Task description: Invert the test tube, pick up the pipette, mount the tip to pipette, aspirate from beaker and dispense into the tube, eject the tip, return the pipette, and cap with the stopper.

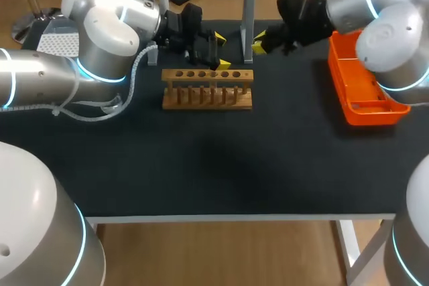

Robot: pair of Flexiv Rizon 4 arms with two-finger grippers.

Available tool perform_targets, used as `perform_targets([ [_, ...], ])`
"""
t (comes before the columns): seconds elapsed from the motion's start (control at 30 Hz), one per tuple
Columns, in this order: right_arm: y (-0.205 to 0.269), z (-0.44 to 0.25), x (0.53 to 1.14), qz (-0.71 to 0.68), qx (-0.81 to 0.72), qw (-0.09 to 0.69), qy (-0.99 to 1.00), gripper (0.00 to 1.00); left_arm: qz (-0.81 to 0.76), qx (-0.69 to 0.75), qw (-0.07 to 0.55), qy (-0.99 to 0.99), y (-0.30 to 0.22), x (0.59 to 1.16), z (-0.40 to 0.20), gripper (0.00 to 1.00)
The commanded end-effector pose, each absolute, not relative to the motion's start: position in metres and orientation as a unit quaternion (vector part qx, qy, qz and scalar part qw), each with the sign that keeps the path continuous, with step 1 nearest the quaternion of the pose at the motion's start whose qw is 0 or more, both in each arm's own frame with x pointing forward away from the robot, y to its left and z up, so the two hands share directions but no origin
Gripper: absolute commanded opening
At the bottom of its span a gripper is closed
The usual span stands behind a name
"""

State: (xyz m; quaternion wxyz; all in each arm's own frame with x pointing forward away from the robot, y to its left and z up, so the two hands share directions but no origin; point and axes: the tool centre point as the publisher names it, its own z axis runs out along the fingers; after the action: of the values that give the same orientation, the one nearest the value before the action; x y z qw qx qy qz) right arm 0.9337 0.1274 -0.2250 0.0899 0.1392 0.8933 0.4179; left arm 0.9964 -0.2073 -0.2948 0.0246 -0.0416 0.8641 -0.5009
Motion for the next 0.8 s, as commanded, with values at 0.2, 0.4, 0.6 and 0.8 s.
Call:
perform_targets([
  [0.2,0.124,-0.225,0.925,0.417,0.141,0.089,0.894,0.0,-0.489,-0.04,0.028,0.871,-0.199,0.992,-0.289,1.0],
  [0.4,0.123,-0.226,0.92,0.416,0.141,0.086,0.894,0.0,-0.489,-0.046,0.038,0.87,-0.193,0.989,-0.287,1.0],
  [0.6,0.121,-0.227,0.918,0.414,0.141,0.084,0.895,0.0,-0.485,-0.049,0.042,0.872,-0.189,0.989,-0.286,1.0],
  [0.8,0.119,-0.226,0.92,0.414,0.144,0.086,0.894,0.0,-0.489,-0.047,0.046,0.87,-0.187,0.989,-0.286,1.0],
])
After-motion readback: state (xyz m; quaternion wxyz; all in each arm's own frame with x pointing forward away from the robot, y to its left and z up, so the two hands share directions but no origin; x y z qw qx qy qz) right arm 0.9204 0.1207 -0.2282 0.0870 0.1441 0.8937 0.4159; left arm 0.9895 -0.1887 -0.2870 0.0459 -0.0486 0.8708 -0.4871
